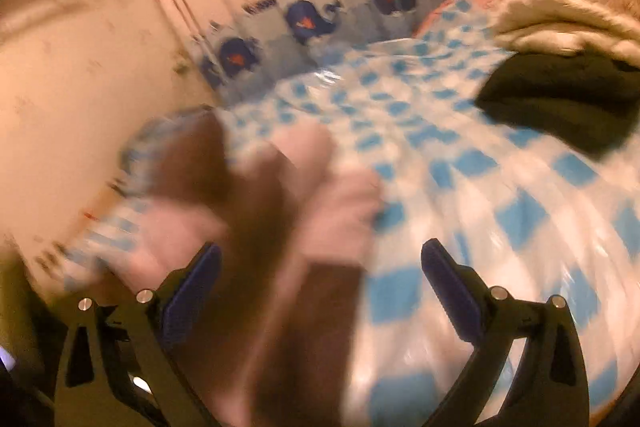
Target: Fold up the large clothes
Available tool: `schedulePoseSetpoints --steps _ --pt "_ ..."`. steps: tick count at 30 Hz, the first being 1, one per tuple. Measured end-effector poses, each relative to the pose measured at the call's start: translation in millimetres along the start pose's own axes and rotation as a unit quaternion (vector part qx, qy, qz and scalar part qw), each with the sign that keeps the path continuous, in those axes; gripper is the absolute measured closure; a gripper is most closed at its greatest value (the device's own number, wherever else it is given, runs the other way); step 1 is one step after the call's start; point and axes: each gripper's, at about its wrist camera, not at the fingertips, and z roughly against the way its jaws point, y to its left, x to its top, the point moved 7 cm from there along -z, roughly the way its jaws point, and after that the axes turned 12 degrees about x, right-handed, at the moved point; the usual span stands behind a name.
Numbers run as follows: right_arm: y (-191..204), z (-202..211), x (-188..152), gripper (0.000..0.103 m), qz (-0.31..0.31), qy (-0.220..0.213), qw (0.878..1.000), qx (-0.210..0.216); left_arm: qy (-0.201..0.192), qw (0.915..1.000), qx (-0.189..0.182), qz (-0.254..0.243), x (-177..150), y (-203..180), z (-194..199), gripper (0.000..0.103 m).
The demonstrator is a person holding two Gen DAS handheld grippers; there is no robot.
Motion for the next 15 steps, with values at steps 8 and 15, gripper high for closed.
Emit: schedulePoseSetpoints --steps 8,15 --pt "109 -85 59 0.007 0.191 0.121 0.968 0.107 0.006 0.9962 0.009 -0.087 4 -53 -12 0.056" --pt "36 -172 -36 0.007 0.14 0.229 0.962 0.042 -0.007 0.9962 0.015 -0.085 2 -41 15 0.041"
